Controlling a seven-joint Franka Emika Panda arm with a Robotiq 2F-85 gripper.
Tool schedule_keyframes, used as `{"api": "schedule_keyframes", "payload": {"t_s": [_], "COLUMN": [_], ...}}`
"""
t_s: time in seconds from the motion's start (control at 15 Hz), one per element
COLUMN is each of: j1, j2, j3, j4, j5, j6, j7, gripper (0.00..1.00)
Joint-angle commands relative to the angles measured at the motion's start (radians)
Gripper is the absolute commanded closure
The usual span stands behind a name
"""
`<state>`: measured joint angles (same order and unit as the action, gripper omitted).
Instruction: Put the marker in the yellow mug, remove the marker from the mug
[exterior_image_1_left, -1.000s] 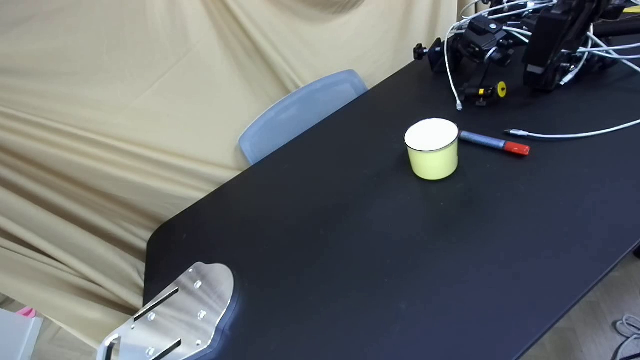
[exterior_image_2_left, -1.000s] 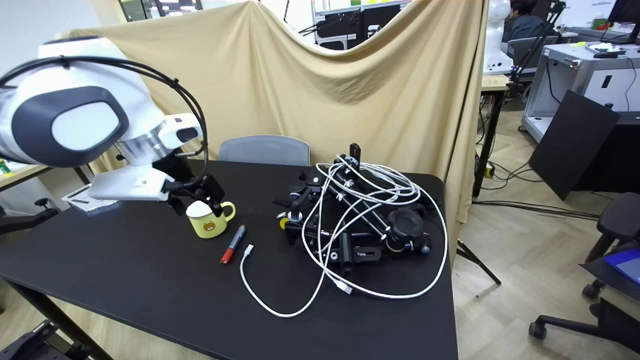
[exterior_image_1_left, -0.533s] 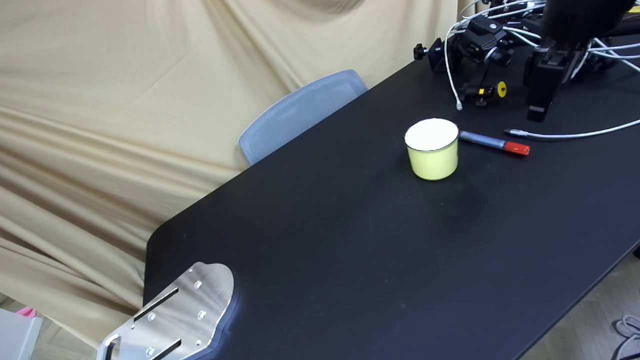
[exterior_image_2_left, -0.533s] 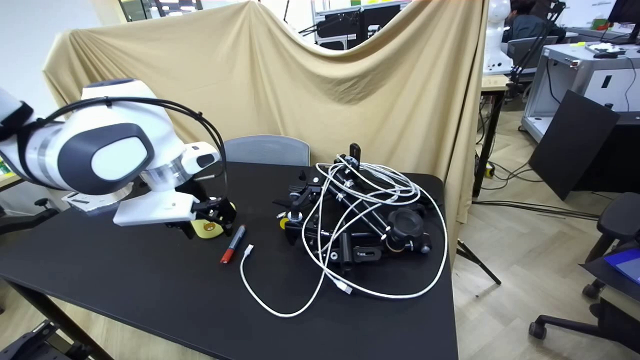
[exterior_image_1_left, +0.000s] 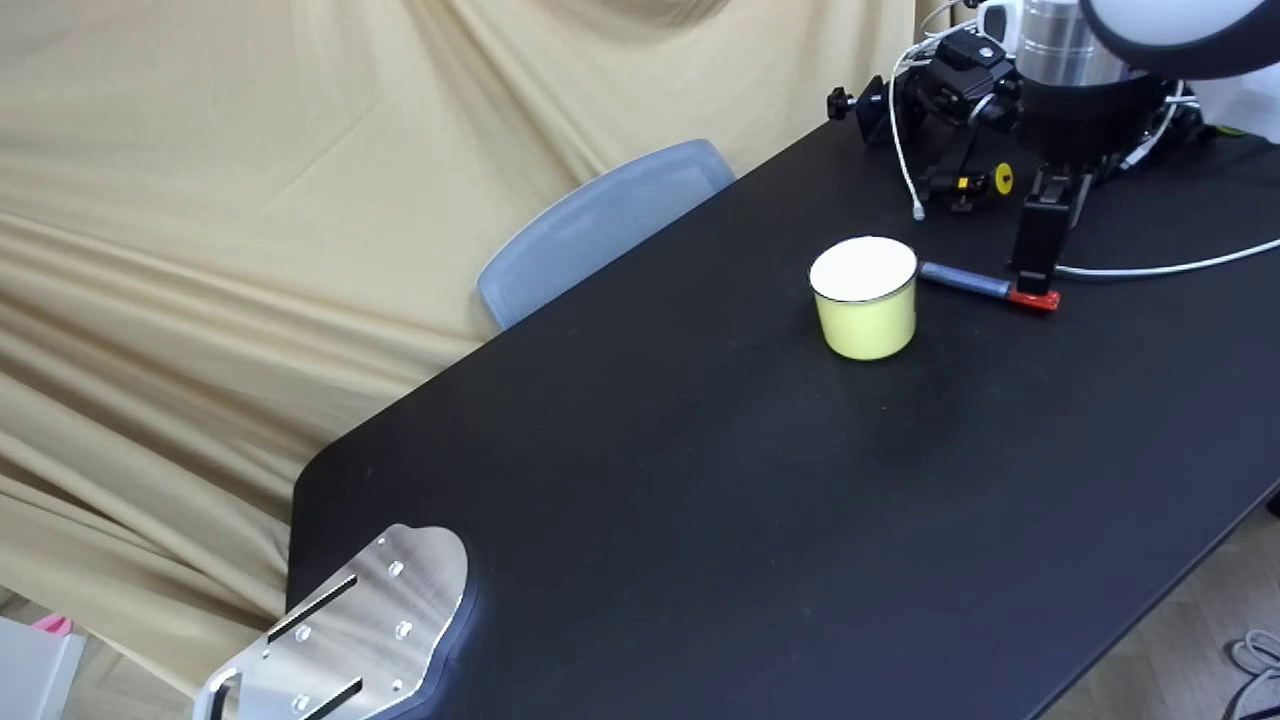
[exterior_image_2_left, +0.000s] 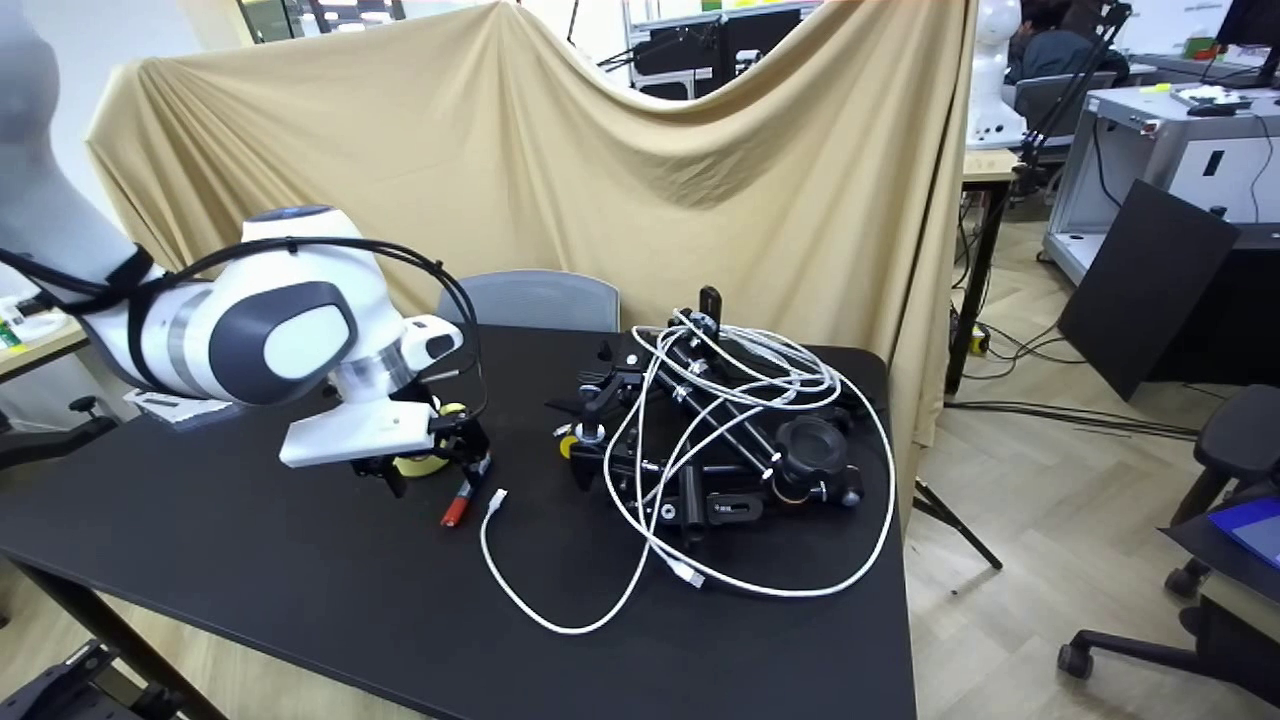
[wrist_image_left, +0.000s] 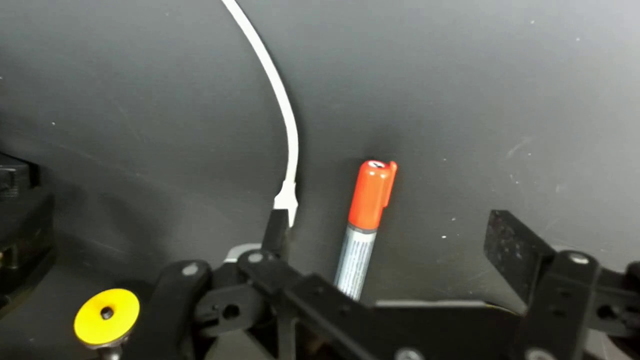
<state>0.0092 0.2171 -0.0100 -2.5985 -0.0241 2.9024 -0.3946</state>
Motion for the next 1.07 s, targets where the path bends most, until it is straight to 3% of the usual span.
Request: {"api": "schedule_keyframes", "payload": {"t_s": [0.0,0.8,0.87,1.0], "j1": [-0.029,0.011,0.014,0.023], "j2": [0.083,0.211,0.217,0.228], "j3": [0.031,0.011,0.011,0.007], "j4": [0.077,0.195,0.201,0.212], "j5": [-0.037,-0.062,-0.061,-0.066], "j6": [-0.004,0.001,0.001,0.004], "j7": [0.015,0.193,0.203,0.222], "gripper": [0.0,0.0,0.25,0.32]}}
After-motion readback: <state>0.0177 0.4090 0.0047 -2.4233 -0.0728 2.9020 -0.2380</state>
